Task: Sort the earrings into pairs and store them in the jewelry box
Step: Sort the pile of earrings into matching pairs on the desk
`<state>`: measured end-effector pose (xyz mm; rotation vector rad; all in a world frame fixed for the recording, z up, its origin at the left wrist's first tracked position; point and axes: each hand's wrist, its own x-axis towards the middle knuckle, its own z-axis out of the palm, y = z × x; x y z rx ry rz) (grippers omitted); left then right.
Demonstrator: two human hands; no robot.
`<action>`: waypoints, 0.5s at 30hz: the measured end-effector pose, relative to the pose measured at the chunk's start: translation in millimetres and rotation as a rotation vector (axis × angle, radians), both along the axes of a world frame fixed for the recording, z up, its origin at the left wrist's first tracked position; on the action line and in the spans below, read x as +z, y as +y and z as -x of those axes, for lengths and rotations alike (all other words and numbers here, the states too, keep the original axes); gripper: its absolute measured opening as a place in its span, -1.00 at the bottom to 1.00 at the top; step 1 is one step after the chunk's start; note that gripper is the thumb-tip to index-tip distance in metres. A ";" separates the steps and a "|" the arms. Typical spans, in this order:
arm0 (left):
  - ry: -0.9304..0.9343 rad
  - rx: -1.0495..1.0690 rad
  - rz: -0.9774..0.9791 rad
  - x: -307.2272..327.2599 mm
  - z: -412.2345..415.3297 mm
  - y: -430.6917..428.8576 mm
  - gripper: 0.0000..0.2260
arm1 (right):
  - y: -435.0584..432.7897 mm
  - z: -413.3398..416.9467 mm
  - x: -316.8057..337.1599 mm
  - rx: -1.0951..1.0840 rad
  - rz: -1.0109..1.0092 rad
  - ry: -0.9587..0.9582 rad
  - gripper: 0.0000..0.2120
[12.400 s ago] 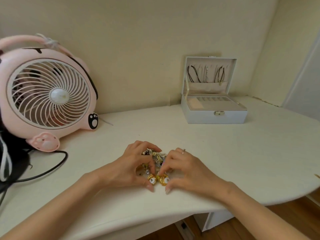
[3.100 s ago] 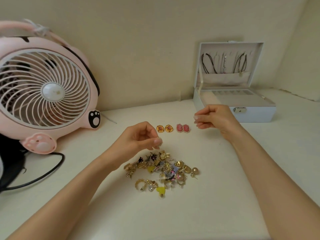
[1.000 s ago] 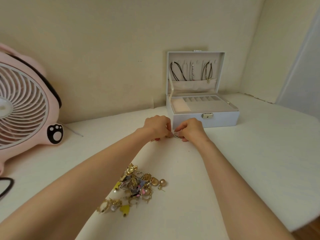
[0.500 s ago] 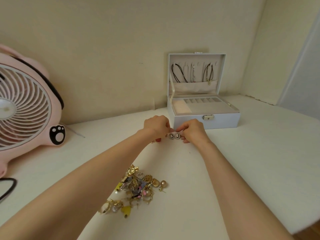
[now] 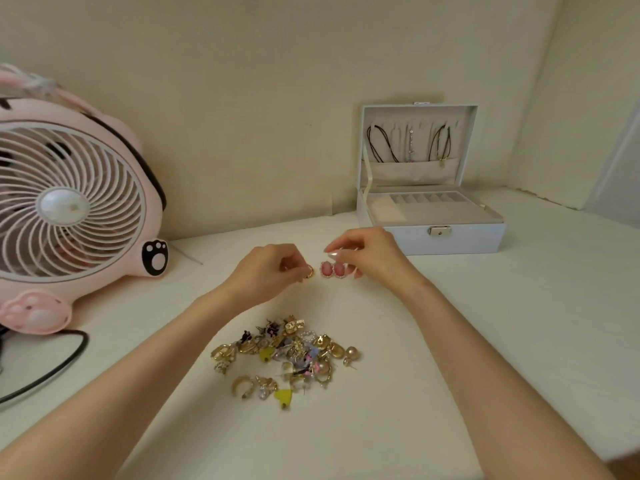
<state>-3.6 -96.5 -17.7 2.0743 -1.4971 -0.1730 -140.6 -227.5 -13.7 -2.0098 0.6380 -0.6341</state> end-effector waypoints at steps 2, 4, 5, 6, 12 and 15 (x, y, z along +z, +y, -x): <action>0.022 -0.037 0.005 -2.8 -10.0 25.1 -0.94 | 18.0 -2.7 -0.8 0.137 0.048 0.052 -0.88; 0.051 -0.055 -0.015 -5.5 -18.9 48.2 -0.97 | 30.2 -5.4 -2.6 0.248 0.082 0.117 -0.89; 0.075 -0.048 -0.018 -7.5 -22.3 57.4 -0.97 | 34.5 -6.4 -3.2 0.291 0.090 0.148 -0.90; 0.102 -0.038 -0.012 -9.5 -24.1 64.5 -0.97 | 38.3 -6.4 -2.9 0.326 0.100 0.180 -0.90; 0.190 -0.033 0.024 -17.7 -21.0 76.2 -0.96 | 50.2 -3.4 0.8 0.428 0.175 0.337 -0.88; 0.184 -0.040 -0.007 -16.8 -17.0 76.2 -0.97 | 52.2 -7.9 -7.1 0.426 0.227 0.411 -0.87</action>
